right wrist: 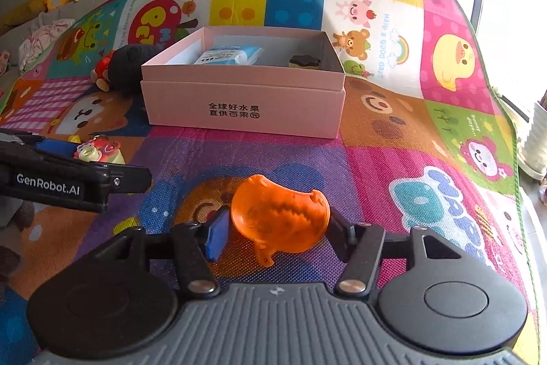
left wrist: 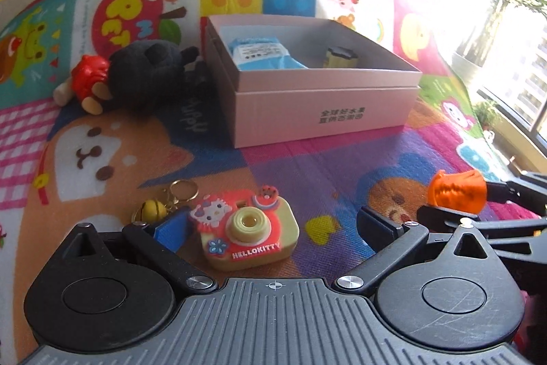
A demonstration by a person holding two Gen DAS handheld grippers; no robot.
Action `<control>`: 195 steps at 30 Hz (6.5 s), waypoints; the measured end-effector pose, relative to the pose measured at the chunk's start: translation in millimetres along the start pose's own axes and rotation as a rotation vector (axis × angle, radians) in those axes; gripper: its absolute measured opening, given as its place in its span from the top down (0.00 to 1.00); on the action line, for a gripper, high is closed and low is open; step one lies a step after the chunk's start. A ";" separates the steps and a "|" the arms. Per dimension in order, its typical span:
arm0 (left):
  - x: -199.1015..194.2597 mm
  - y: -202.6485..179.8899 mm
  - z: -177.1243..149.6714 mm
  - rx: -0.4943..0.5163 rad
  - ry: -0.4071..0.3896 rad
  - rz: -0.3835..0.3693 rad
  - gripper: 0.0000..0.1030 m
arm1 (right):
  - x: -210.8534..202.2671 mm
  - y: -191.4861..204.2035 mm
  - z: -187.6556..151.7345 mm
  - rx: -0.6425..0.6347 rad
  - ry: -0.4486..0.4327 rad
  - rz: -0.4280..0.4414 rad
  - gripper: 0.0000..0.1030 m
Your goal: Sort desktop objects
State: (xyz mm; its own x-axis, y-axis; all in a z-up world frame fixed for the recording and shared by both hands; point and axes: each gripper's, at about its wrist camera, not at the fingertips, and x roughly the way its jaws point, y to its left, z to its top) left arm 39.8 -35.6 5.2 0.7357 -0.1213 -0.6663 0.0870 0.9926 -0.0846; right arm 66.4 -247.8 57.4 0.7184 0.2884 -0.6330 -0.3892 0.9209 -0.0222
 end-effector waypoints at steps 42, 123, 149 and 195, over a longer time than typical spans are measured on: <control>-57.6 39.4 -38.0 0.025 -0.005 0.082 0.16 | 1.4 1.1 1.2 0.008 -0.004 -0.032 0.25; -65.9 87.9 -25.4 -0.300 -0.079 0.040 0.00 | 38.2 -16.4 137.3 -0.011 0.002 -0.063 0.22; -45.4 165.2 -16.1 -0.633 -0.254 0.404 0.00 | 133.9 216.2 227.2 -0.267 0.051 0.258 0.16; -16.9 185.5 42.3 -0.448 -0.241 0.358 0.00 | 17.4 7.6 60.7 0.000 -0.043 -0.011 0.23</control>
State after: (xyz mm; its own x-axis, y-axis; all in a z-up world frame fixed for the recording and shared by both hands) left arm 71.9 150.8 32.2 0.8027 0.2754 -0.5290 -0.4453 0.8668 -0.2244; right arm 111.0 -219.9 93.2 0.7467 0.2893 -0.5990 -0.3813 0.9240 -0.0291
